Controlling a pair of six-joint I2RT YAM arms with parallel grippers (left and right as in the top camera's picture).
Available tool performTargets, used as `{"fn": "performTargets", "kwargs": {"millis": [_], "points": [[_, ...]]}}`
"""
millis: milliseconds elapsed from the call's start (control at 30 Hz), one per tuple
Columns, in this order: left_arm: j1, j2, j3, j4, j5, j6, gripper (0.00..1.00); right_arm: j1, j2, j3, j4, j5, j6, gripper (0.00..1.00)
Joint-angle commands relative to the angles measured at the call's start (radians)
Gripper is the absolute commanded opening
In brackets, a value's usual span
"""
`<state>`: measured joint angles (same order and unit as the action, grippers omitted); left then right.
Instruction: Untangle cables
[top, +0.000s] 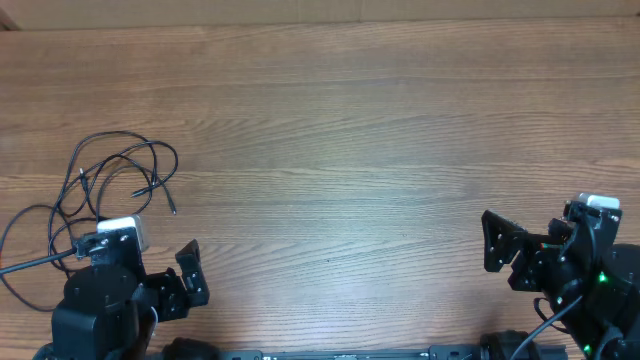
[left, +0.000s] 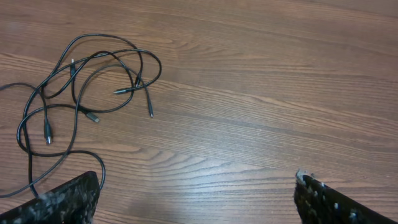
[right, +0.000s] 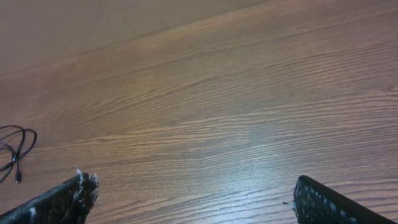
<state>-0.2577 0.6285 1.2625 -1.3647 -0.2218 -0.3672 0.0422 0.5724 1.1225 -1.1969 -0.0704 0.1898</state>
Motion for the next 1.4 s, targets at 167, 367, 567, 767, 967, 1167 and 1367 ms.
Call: {"fn": "performTargets", "kwargs": {"millis": [167, 367, 567, 767, 967, 1167, 1367], "points": [[0.002, 0.004, -0.004, 0.0, -0.018, -0.007, 0.99, 0.003, -0.002, -0.011, 0.023, 0.077, -0.024, 1.0], [0.002, 0.004, -0.004, 0.0, -0.018, -0.007, 1.0, 0.003, -0.048, -0.043, 0.166, 0.077, -0.043, 1.0], [0.002, 0.004, -0.004, 0.0, -0.018, -0.007, 1.0, 0.003, -0.22, -0.268, 0.365, 0.037, -0.042, 1.0], [0.002, 0.005, -0.004, 0.0, -0.018, -0.007, 1.0, 0.003, -0.393, -0.504, 0.567, -0.014, -0.042, 1.0], [0.002, 0.004, -0.004, 0.0, -0.018, -0.007, 1.0, 0.003, -0.532, -0.715, 0.803, -0.014, -0.041, 1.0], [0.002, 0.004, -0.004, 0.0, -0.018, -0.007, 0.99, 0.003, -0.57, -0.887, 1.065, -0.021, -0.042, 1.0], [0.002, 0.004, -0.004, 0.0, -0.018, -0.007, 0.99, 0.003, -0.57, -1.018, 1.334, 0.029, -0.042, 1.0]]}}
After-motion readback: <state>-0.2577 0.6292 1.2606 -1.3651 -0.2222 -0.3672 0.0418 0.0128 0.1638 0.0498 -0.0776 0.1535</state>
